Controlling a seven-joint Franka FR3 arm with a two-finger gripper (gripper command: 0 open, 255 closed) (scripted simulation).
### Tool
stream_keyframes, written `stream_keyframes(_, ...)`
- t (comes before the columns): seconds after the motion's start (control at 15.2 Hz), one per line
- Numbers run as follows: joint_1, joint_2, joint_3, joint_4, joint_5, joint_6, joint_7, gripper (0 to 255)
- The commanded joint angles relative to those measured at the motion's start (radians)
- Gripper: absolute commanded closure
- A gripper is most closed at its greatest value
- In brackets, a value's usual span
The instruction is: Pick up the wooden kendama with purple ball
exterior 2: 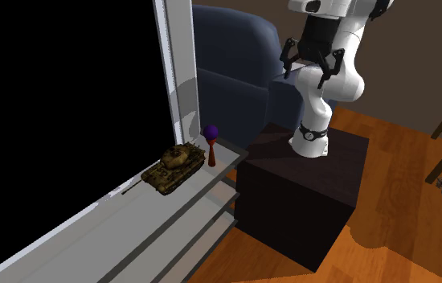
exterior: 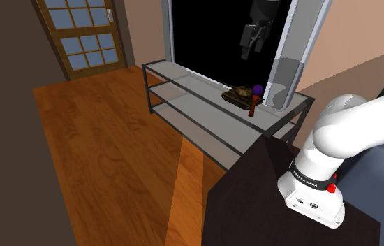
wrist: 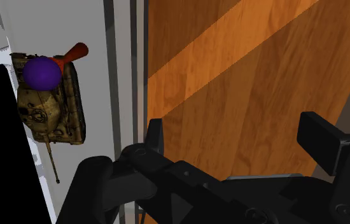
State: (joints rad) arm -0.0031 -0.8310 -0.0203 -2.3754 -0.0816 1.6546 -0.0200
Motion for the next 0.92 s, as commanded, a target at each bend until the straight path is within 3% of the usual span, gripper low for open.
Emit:
stream_keyframes(0.0, 0.0, 0.0, 0.0, 0.0, 0.0, 0.0, 0.0, 0)
stream_keyframes(0.86, -0.072, 0.154, -0.324, -0.115, -0.085, 0.291, -0.267, 0)
